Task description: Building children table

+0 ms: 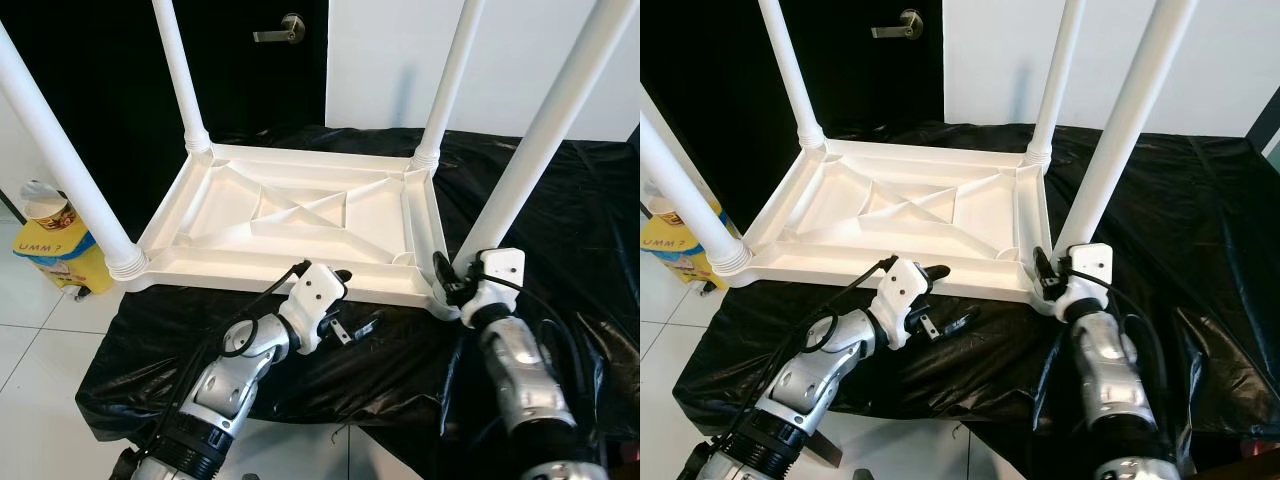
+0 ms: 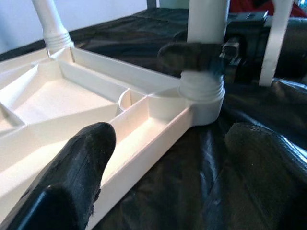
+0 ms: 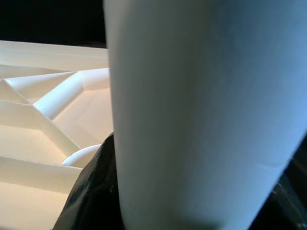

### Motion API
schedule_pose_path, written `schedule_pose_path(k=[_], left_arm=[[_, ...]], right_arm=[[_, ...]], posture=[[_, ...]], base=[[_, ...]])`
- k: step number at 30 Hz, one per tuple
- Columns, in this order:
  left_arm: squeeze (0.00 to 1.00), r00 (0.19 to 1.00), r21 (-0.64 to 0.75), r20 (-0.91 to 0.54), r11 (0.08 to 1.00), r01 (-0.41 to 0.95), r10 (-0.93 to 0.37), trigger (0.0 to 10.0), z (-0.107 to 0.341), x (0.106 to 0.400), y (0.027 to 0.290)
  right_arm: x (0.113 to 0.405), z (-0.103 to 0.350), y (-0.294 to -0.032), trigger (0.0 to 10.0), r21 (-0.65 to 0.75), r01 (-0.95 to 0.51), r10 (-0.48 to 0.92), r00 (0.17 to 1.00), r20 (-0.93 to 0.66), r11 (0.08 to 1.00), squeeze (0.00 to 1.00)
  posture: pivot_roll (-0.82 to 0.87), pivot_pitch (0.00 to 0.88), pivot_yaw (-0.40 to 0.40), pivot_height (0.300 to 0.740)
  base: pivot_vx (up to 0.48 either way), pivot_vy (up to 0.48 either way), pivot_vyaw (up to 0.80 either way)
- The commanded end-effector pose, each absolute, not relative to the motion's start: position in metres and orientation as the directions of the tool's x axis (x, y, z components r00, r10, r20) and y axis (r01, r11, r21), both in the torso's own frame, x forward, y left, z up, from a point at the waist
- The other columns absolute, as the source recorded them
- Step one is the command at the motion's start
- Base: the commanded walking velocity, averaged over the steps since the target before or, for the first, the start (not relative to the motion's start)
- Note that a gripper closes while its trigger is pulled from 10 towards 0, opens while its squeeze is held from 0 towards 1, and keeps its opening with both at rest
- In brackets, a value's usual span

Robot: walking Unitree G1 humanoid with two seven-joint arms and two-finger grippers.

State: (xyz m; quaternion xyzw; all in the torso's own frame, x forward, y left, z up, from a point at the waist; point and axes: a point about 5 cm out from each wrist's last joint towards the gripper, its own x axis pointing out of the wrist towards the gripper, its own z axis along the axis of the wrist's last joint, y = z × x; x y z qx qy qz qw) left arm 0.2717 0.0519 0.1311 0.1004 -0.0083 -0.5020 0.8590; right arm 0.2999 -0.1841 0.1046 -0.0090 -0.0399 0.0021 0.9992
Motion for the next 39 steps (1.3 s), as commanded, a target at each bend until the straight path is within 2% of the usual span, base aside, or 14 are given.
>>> schedule_pose_path(k=[1,3,6,14,15,21,27,28,32,39], left_arm=[[0.00,0.460,0.187,-0.090,0.439,0.879,-0.883,10.0,0.134,0.271,0.044],[0.00,0.460,0.187,-0.090,0.439,0.879,-0.883,10.0,0.134,0.271,0.044],[0.00,0.451,0.186,-0.077,0.431,0.883,-0.889,10.0,0.138,0.270,0.037],[0.00,0.441,0.194,-0.095,0.418,0.888,-0.893,10.0,0.135,0.267,0.038],[0.00,0.439,0.191,-0.093,0.417,0.889,-0.894,10.0,0.136,0.267,0.039],[0.00,0.435,0.186,-0.089,0.414,0.891,-0.896,10.0,0.138,0.267,0.040],[0.00,0.415,0.175,-0.078,0.398,0.901,-0.906,10.0,0.143,0.267,0.039],[0.00,0.412,0.174,-0.076,0.395,0.902,-0.908,10.0,0.144,0.267,0.039],[0.00,0.411,0.175,-0.076,0.393,0.903,-0.909,10.0,0.145,0.269,0.041],[0.00,0.438,0.183,-0.080,0.419,0.890,-0.896,10.0,0.146,0.275,0.050]], right_arm=[[0.291,0.085,-0.183,10.0,-0.006,0.132,-0.132,0.991,-0.015,0.991,0.00],[0.291,0.085,-0.183,10.0,-0.006,0.132,-0.132,0.991,-0.015,0.991,0.00],[0.286,0.090,-0.170,10.0,0.025,0.252,-0.253,0.967,0.013,0.967,0.00],[0.281,0.096,-0.167,10.0,0.035,0.257,-0.258,0.964,0.055,0.966,0.02],[0.279,0.098,-0.170,10.0,0.032,0.255,-0.256,0.964,0.069,0.966,1.00],[0.278,0.100,-0.174,10.0,0.017,0.254,-0.254,0.963,0.087,0.967,1.00],[0.272,0.111,-0.178,10.0,0.031,0.175,-0.178,0.971,0.158,0.984,1.00],[0.266,0.113,-0.178,10.0,0.045,0.122,-0.128,0.977,0.168,0.991,0.00],[0.253,0.114,-0.179,10.0,0.047,0.039,-0.047,0.982,0.184,0.998,0.00],[0.243,0.117,-0.187,10.0,0.022,0.027,-0.031,0.982,0.186,0.999,0.00]], posture=[[-0.05,0.010,-0.054,0.740],[-0.05,0.010,-0.054,0.740],[-0.03,0.020,-0.051,0.740],[-0.03,0.029,-0.040,0.740],[-0.03,0.029,-0.030,0.740],[-0.03,0.027,-0.020,0.740],[-0.05,0.031,-0.001,0.740],[-0.06,0.037,0.003,0.740],[-0.07,0.048,0.004,0.740],[-0.09,0.062,0.006,0.740]], base=[[0.000,0.000,0.00],[0.000,0.000,0.00],[0.000,0.000,0.00],[0.000,0.000,0.00],[0.000,0.000,0.00],[0.000,0.000,0.00],[0.000,0.000,0.00],[0.000,0.000,0.00],[0.000,0.000,0.00],[0.000,0.000,0.00]])
